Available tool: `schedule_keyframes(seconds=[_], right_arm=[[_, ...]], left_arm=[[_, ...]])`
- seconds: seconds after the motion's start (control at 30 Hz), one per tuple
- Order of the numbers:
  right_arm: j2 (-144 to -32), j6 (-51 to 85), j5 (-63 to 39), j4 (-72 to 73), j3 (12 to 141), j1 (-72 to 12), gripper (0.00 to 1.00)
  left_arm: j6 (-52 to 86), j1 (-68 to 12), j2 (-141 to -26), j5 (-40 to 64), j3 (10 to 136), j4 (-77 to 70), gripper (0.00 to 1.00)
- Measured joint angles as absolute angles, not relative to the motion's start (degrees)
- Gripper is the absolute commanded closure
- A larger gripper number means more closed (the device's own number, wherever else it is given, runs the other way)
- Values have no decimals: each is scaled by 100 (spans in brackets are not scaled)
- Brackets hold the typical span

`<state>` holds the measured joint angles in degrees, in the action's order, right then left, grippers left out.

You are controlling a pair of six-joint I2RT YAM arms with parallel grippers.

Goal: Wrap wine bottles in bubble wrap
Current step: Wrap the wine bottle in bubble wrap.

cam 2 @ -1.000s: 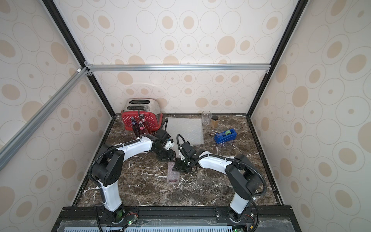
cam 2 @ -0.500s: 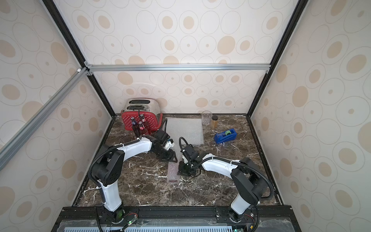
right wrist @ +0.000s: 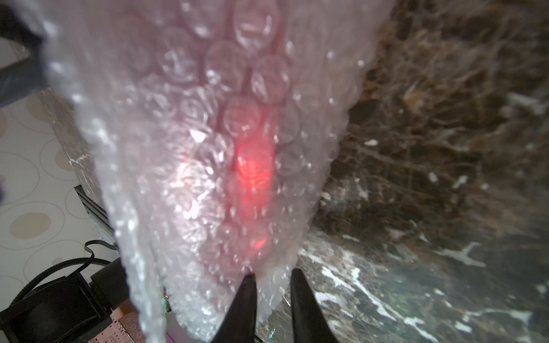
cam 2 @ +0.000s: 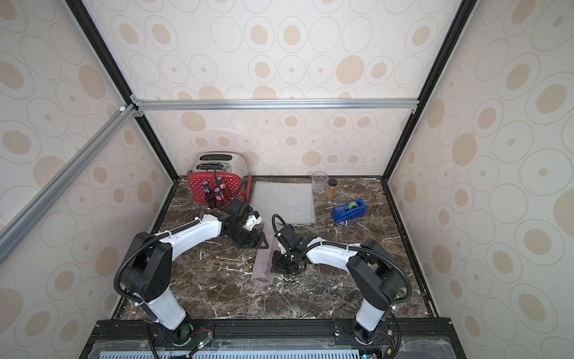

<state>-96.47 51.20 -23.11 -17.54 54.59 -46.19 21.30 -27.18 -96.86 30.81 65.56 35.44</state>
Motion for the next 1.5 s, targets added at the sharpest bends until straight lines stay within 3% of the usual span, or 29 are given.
schedule_keyframes(seconds=[0.33, 0.57, 0.77, 0.87, 1.5], right_arm=[[-9732, 5131, -2357, -1712, 5535, -4646, 77], [-9738, 5124, -2357, -1754, 5586, -4650, 77], [-9738, 5113, -2357, -1802, 5682, -4652, 77], [-9738, 5109, -2357, -1831, 5734, -4654, 77], [-9741, 4965, -2338, -2062, 6187, -4654, 75]], left_arm=[[2185, -2698, -9671, 3170, 5955, 3223, 42], [2150, -2698, -9583, 2971, 6117, 3260, 63], [2043, -2698, -9295, 2788, 6119, 3365, 91], [1979, -2698, -9218, 2738, 6139, 3402, 100], [1767, -2777, -9150, 2834, 6322, 3566, 100]])
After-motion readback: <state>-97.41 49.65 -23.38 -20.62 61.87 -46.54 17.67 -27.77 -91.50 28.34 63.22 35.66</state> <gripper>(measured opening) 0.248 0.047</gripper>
